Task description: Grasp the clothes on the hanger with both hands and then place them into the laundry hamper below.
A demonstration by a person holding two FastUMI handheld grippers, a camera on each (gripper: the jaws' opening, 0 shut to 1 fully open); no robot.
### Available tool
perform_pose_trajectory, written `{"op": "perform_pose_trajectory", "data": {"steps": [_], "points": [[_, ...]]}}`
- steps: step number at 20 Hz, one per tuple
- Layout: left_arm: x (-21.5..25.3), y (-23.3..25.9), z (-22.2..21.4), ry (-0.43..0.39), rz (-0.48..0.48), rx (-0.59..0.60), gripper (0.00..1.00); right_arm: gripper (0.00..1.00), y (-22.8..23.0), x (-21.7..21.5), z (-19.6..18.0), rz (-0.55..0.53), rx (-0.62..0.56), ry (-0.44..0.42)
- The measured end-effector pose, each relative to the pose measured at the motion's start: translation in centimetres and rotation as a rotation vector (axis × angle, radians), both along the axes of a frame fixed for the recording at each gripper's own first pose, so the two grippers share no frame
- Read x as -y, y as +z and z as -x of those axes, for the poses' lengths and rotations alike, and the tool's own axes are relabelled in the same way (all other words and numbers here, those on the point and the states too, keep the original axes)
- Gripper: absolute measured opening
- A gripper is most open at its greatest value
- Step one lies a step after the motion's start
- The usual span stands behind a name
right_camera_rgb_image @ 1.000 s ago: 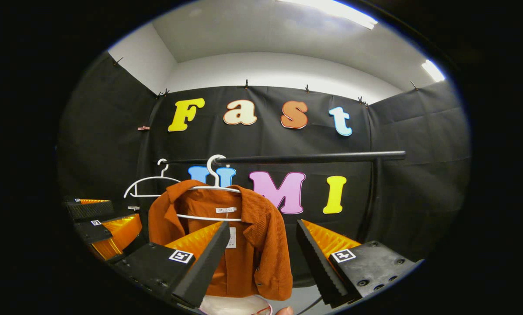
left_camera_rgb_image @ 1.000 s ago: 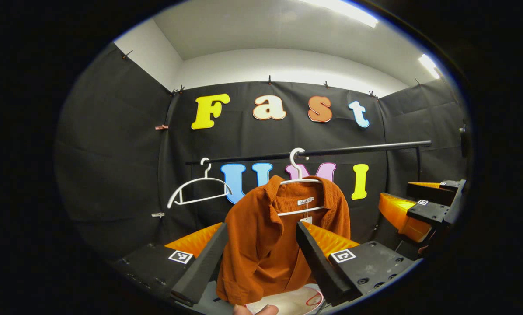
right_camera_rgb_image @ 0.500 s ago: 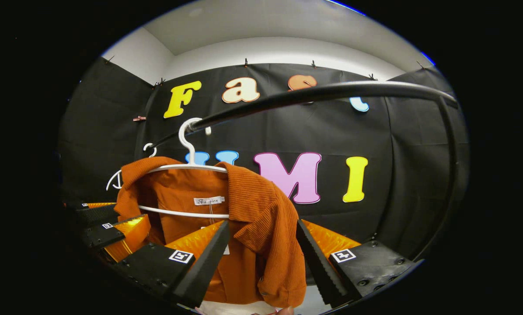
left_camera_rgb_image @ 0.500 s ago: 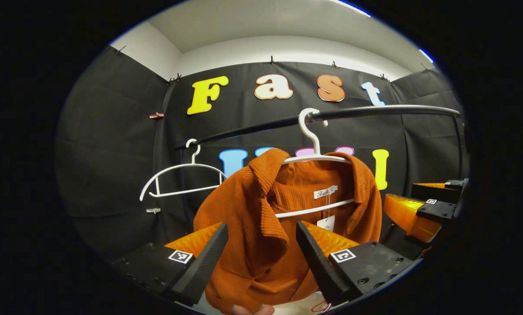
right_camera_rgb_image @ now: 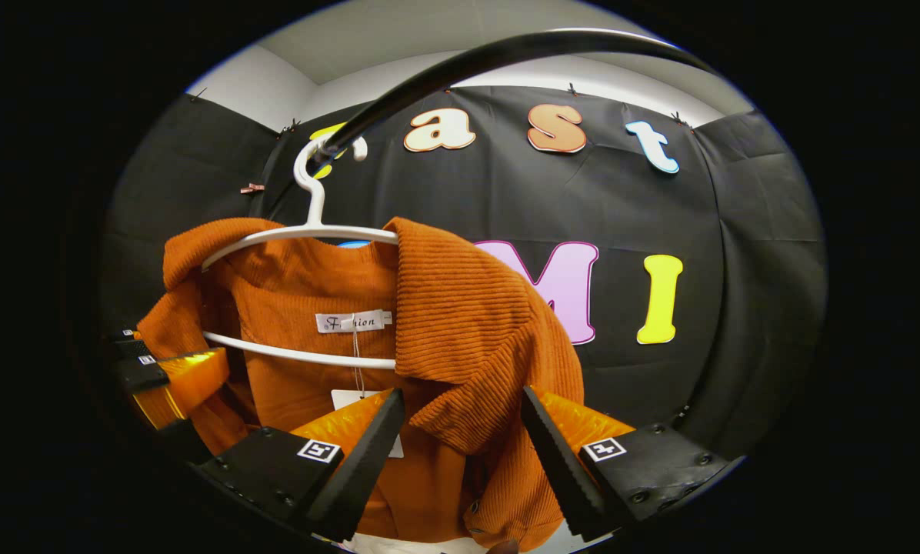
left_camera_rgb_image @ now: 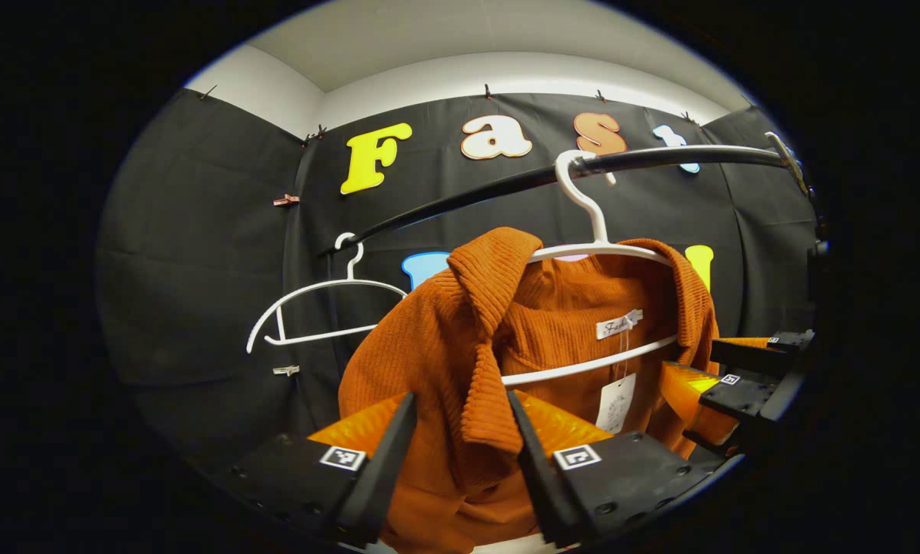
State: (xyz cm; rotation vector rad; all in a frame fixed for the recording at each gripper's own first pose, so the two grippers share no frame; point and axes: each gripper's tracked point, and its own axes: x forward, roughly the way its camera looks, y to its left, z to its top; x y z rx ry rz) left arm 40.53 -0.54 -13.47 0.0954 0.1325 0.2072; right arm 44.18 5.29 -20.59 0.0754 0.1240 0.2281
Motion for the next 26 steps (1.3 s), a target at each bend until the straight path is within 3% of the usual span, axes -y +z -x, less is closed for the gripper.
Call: {"op": "perform_pose_trajectory", "data": {"steps": [2,3,5,7,9,13,16,19,22,23,26], "points": [[-0.2,-0.5,-0.4,-0.009,0.010,-0.025,0.44,0.98,0.0,0.6,-1.0,-0.002,0.019,-0.035],[-0.1,-0.8,-0.3,-0.016,0.019,-0.039,0.32,0.87,0.5,0.4,-1.7,-0.012,0.045,-0.031],[-0.8,-1.2,-0.6,-0.013,0.050,-0.058,0.07,0.49,1.0,-0.2,-2.3,-0.020,0.087,0.013],[-1.1,-1.2,-0.9,-0.022,0.071,-0.069,0.06,0.12,0.0,-0.9,-3.1,-0.060,0.049,0.073],[-1.3,-0.7,-0.8,-0.017,0.044,-0.061,0.05,0.05,-0.7,-1.3,-3.2,-0.149,-0.030,0.130],[-1.3,-0.7,-0.9,-0.037,0.062,-0.090,0.05,0.05,-0.9,-1.9,-2.3,-0.322,-0.191,0.234],[-1.5,-0.2,-0.6,-0.059,0.101,-0.118,0.05,0.05,-0.4,-1.0,-1.2,-0.368,-0.268,0.288],[-2.0,0.9,0.2,-0.062,0.198,-0.105,0.05,0.05,2.0,2.4,-1.4,-0.388,-0.211,0.245],[-3.5,3.6,0.4,-0.048,0.159,-0.065,0.05,0.04,4.3,5.6,-3.1,-0.490,-0.154,0.169],[-3.7,4.3,0.4,-0.049,0.142,-0.062,0.05,0.08,5.0,6.4,-3.8,-0.502,-0.134,0.149],[-5.3,6.9,0.2,-0.041,0.134,-0.020,0.05,0.04,7.2,8.6,-5.9,-0.477,-0.055,0.094]]}}
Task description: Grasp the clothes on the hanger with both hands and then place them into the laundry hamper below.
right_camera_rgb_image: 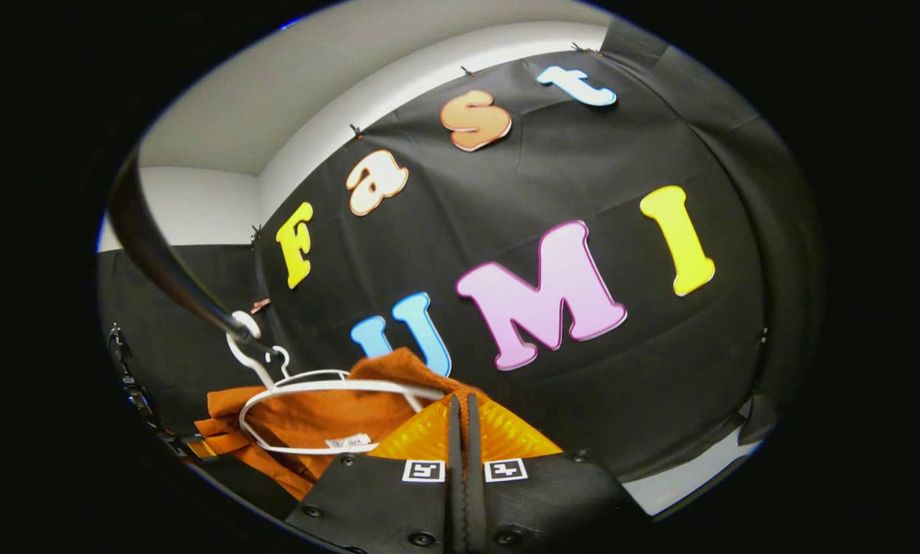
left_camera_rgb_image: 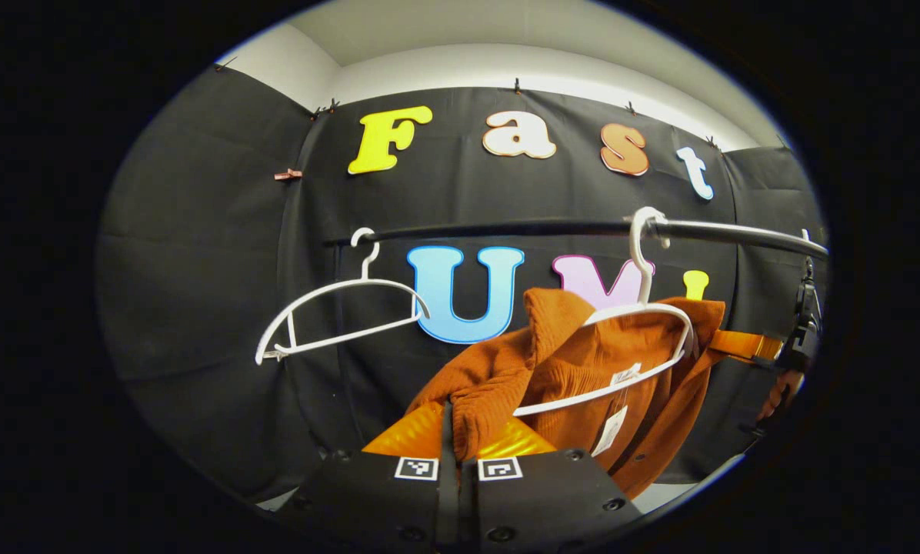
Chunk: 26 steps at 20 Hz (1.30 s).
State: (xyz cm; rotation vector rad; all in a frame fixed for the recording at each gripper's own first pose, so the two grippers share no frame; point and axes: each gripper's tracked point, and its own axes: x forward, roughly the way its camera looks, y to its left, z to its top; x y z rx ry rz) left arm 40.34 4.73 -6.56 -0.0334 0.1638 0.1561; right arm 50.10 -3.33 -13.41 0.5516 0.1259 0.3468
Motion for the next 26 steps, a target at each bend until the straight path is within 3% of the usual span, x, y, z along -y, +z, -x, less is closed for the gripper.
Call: {"op": "perform_pose_trajectory", "data": {"steps": [5,9,10,14,17,20,26], "points": [[-2.2,0.5,-1.6,0.016,0.002,0.010,0.05,0.04,-4.0,0.8,-2.2,0.046,-0.066,-0.054],[-4.2,-1.8,-1.9,0.048,0.007,-0.042,0.04,0.04,-8.2,0.5,-1.3,0.024,-0.144,-0.053],[-4.7,-2.5,-1.7,0.058,0.007,-0.055,0.04,0.08,-8.6,0.1,-0.8,0.003,-0.150,-0.042],[-5.1,-6.3,-0.1,0.051,0.034,-0.118,0.05,0.04,-11.8,-3.7,2.9,-0.049,-0.204,0.060],[-3.2,-8.2,1.6,0.008,0.017,-0.143,0.07,0.08,-15.8,-7.1,7.7,-0.034,-0.267,0.160],[-2.0,-10.3,2.9,-0.022,0.041,-0.175,0.05,0.04,-17.9,-10.5,11.8,-0.062,-0.317,0.244],[3.1,-15.1,4.7,-0.115,0.101,-0.244,0.05,0.04,-15.5,-15.6,14.9,-0.128,-0.310,0.381]]}}
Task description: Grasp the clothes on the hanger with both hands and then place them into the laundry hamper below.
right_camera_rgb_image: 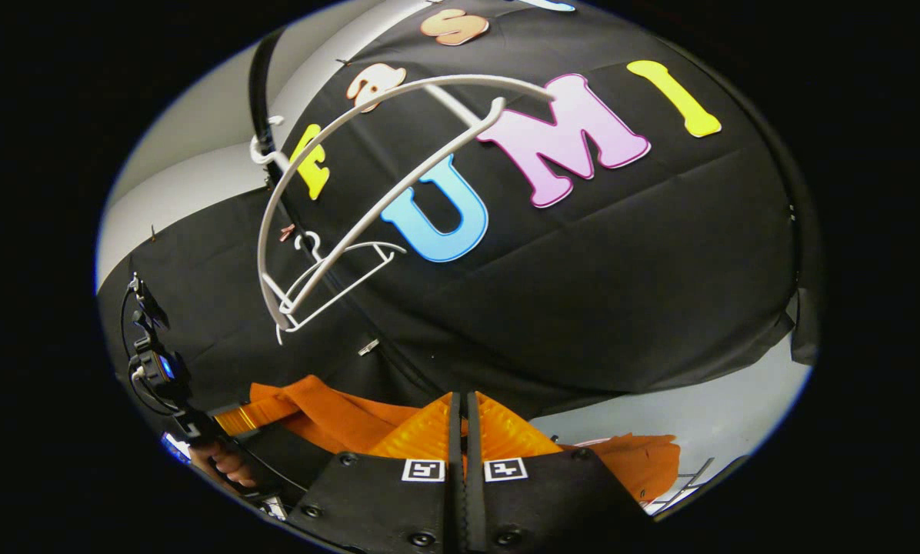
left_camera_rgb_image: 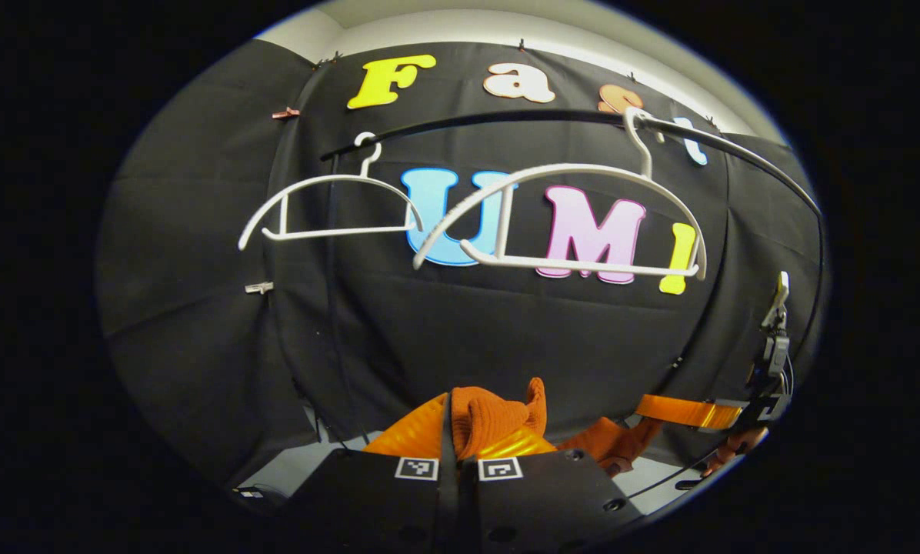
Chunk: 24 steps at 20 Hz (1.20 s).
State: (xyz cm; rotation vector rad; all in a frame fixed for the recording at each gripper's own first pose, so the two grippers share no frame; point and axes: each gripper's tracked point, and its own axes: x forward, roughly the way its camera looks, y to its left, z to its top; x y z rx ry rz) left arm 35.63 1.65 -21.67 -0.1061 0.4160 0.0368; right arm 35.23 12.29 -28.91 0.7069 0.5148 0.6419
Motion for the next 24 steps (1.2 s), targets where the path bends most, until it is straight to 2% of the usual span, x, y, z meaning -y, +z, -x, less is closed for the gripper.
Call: {"op": "perform_pose_trajectory", "data": {"steps": [2,4,6,8,11,14,18,20,21,22,24], "points": [[2.1,-0.8,0.0,-0.032,0.019,-0.014,0.07,0.04,3.1,-0.8,-0.2,-0.039,0.039,0.020],[4.1,-0.8,-0.2,-0.057,0.038,-0.018,0.05,0.04,4.8,-1.4,-0.3,-0.025,0.101,0.055],[5.7,-1.4,-0.2,-0.083,0.044,-0.029,0.05,0.04,4.7,-1.0,-0.2,0.011,0.127,0.069],[7.2,-2.4,-0.1,-0.109,0.041,-0.039,0.05,0.04,3.0,-0.1,0.0,0.038,0.098,0.062],[8.4,-5.5,-0.1,-0.130,0.040,-0.087,0.05,0.04,-1.8,1.9,0.4,0.122,0.010,0.042],[9.0,-9.8,0.3,-0.137,0.050,-0.176,0.05,0.04,-9.2,3.9,1.3,0.255,-0.135,0.027],[9.6,-16.0,0.7,-0.152,0.031,-0.306,0.05,0.05,-18.0,4.4,4.2,0.368,-0.293,0.093],[10.2,-18.0,0.9,-0.173,0.013,-0.338,0.05,0.05,-21.0,4.6,5.7,0.413,-0.341,0.120],[10.5,-18.9,1.0,-0.182,0.004,-0.350,0.07,0.09,-22.6,4.7,6.2,0.440,-0.367,0.134],[10.7,-19.7,0.8,-0.187,-0.006,-0.363,0.04,0.04,-24.1,4.4,6.6,0.463,-0.391,0.145],[10.3,-21.8,0.5,-0.183,-0.034,-0.411,0.05,0.05,-26.2,4.3,7.0,0.499,-0.428,0.159]]}}
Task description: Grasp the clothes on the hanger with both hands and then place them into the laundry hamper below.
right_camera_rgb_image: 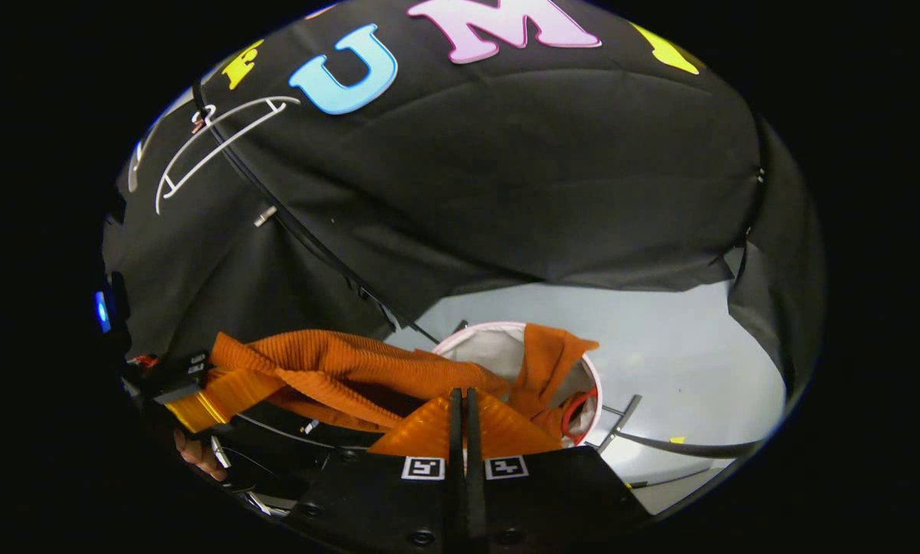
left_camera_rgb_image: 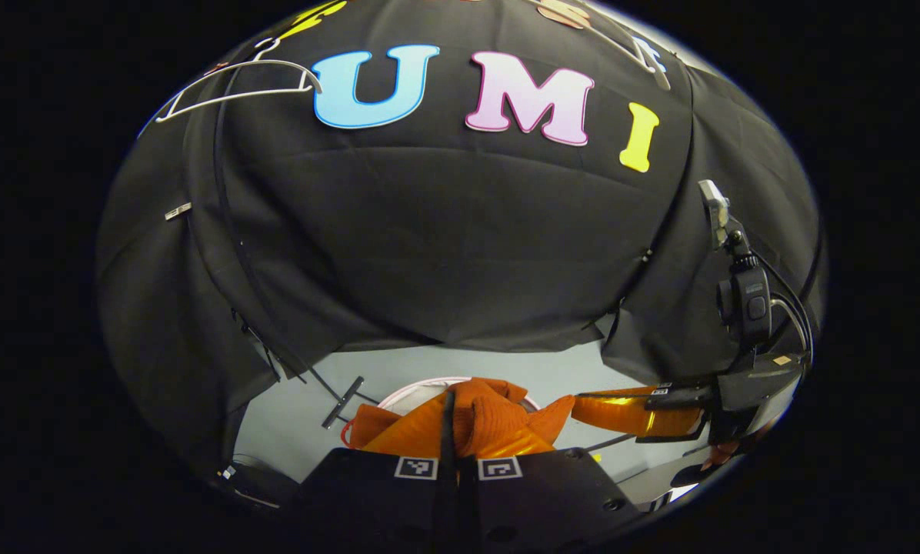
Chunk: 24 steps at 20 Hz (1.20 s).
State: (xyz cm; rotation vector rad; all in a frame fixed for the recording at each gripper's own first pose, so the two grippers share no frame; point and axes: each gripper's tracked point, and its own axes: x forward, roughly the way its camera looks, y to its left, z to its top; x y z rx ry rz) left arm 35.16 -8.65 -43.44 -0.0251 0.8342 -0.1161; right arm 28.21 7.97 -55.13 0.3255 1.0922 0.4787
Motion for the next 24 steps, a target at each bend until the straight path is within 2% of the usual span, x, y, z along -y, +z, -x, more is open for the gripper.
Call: {"op": "perform_pose_trajectory", "data": {"steps": [3,4,7,10,15,19,24], "points": [[-1.2,-4.5,1.0,0.009,-0.028,-0.145,0.05,0.05,-2.7,0.7,0.5,0.088,-0.038,0.010],[-1.8,-5.8,1.3,0.017,-0.027,-0.184,0.07,0.00,-3.4,0.9,0.9,0.098,-0.065,0.014],[-3.0,-8.9,2.3,0.035,-0.053,-0.250,0.85,1.00,-6.7,1.6,2.5,0.151,-0.157,-0.005],[-3.1,-9.0,2.8,0.025,-0.057,-0.266,0.87,0.99,-6.2,3.2,3.9,0.207,-0.190,-0.020],[-2.7,-8.1,3.2,0.006,-0.028,-0.243,0.90,0.99,-4.1,3.0,3.2,0.195,-0.113,-0.051],[-2.6,-3.2,4.6,0.015,0.019,-0.158,0.92,0.99,0.0,2.7,2.1,0.181,0.025,-0.089],[-4.9,5.2,6.6,0.019,0.025,0.013,0.94,1.00,9.2,2.5,3.2,0.161,0.223,-0.152]]}}
